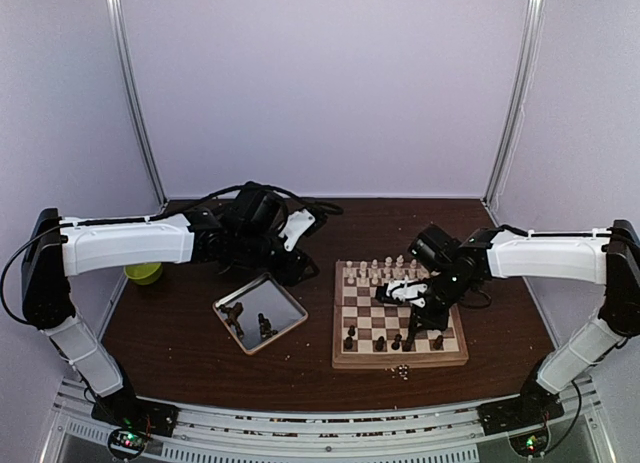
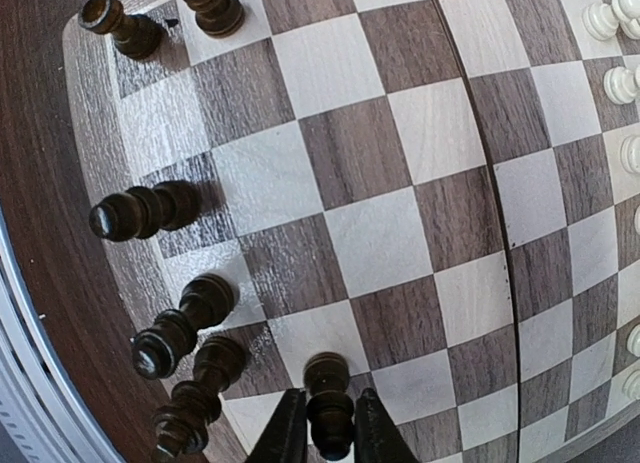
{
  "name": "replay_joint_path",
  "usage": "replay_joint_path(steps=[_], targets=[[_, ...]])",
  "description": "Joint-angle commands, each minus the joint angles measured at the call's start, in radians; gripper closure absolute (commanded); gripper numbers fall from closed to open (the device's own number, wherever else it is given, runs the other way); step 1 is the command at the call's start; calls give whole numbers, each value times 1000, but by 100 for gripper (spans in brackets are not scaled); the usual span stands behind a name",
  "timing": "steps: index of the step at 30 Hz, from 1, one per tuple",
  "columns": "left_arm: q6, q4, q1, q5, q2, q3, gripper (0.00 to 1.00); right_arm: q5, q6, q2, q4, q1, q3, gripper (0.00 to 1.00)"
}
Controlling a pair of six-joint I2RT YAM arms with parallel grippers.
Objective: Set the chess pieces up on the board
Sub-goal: Pick up the bishop at d7, then place the bishop on c8.
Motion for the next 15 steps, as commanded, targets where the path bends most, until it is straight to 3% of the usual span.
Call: replay_joint_path(steps=[1,7,15], targets=[[-7,50,7,14,10,9,53,26,4,-16,-4,-13,14,86],[-4,42,7,13,10,17,53,30,-14,-69,-16,-22,-11,91],[-4,42,7,16,18,24,53,-88,-80,-115,-73,-22,-65,91]])
